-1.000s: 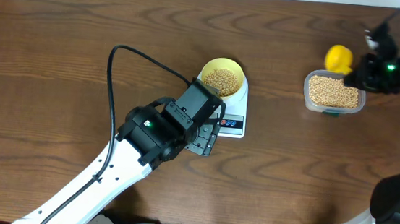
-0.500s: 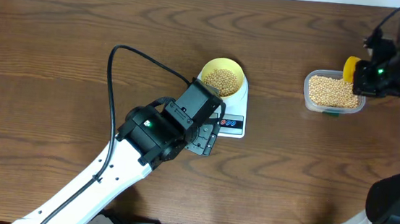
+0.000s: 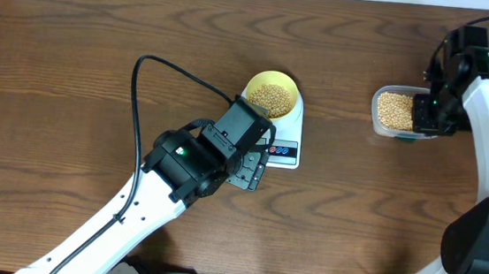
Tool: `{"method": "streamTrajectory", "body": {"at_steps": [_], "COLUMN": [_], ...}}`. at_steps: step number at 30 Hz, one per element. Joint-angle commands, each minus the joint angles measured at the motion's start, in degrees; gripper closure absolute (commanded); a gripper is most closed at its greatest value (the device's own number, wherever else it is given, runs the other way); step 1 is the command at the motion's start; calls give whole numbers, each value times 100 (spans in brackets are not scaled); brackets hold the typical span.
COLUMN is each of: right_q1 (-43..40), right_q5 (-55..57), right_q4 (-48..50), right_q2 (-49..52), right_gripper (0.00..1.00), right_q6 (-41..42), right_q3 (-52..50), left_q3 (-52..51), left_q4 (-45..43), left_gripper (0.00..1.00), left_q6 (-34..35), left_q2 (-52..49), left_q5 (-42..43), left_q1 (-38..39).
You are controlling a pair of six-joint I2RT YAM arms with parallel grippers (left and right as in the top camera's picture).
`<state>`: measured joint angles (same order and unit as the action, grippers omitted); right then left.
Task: Scoop item into bowl and weigh 50g on scale
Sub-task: 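Lower the scoop into the soybean tub with the right gripper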
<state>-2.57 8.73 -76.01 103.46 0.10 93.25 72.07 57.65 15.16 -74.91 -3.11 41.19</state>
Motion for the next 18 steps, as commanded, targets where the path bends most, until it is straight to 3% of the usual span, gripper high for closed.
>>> {"method": "streamTrajectory", "body": {"at_steps": [1,7,13,15,18], "right_q1": [310,925,1093,1075,1139], "right_q5": [632,1233,1008,413,-1447], "right_q4": [55,127,168,188,136], "right_q2": [-103,-103,-103,-103,-105], "right_gripper": [99,99,99,99,99], "right_q6": [203,203,201,13,-1027], "right_q3": [-13,-13,-13,-11,-2], "left_q3": [111,111,111,111,111], "left_q4": [13,13,13,13,13], "left_gripper": [22,22,22,22,22], "left_q6": [-46,-46,-46,-46,-46], "left_q2": [-22,-22,-22,-22,-22], "left_q5": [7,7,7,7,7], "left_q1": [-13,-13,-13,-13,-13]}}
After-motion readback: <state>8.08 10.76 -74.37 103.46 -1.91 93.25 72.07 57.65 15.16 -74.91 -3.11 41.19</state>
